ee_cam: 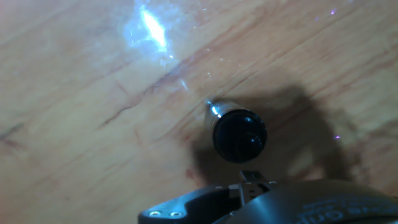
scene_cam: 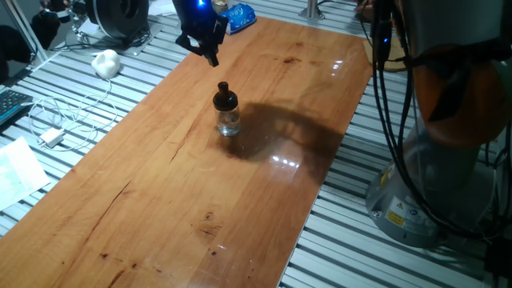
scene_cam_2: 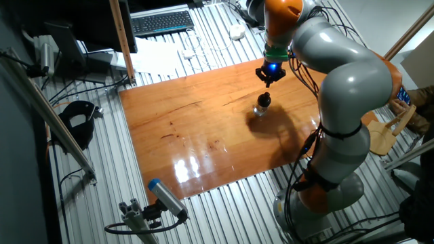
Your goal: Unscrew the lid from the jar
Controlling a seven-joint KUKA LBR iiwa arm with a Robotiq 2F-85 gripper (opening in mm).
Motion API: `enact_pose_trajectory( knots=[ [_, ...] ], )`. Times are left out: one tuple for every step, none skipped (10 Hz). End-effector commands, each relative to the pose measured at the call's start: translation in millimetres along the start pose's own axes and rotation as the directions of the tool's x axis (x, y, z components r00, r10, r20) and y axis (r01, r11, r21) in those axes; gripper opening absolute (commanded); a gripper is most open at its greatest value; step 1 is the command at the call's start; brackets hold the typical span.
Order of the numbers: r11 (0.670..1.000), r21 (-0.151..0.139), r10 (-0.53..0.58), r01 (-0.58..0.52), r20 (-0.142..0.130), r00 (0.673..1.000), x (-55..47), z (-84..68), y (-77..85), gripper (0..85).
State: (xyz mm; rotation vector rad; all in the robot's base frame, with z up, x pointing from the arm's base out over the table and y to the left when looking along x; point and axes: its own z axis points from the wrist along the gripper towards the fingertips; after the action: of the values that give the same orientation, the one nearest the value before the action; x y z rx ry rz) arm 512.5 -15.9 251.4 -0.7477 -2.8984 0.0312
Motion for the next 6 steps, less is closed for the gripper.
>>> enact_pose_trajectory(
  knots=[
    [0.997, -0.020, 0.070, -0.070, 0.013, 0.997, 0.1, -1.5, 0.0, 0.0],
    [0.998, -0.013, 0.059, -0.059, 0.019, 0.998, -0.2, -2.5, 0.7, 0.0],
    [0.998, -0.016, 0.059, -0.059, 0.023, 0.998, -0.3, -3.8, 1.4, 0.0],
    [0.998, -0.022, 0.054, -0.054, 0.027, 0.998, -0.1, -6.1, 1.0, 0.0],
    [0.997, -0.048, 0.059, -0.057, 0.039, 0.997, 1.4, -12.4, 0.2, 0.0],
    [0.998, -0.047, 0.051, -0.049, 0.054, 0.997, 2.8, -19.9, -0.5, 0.0]
  ],
)
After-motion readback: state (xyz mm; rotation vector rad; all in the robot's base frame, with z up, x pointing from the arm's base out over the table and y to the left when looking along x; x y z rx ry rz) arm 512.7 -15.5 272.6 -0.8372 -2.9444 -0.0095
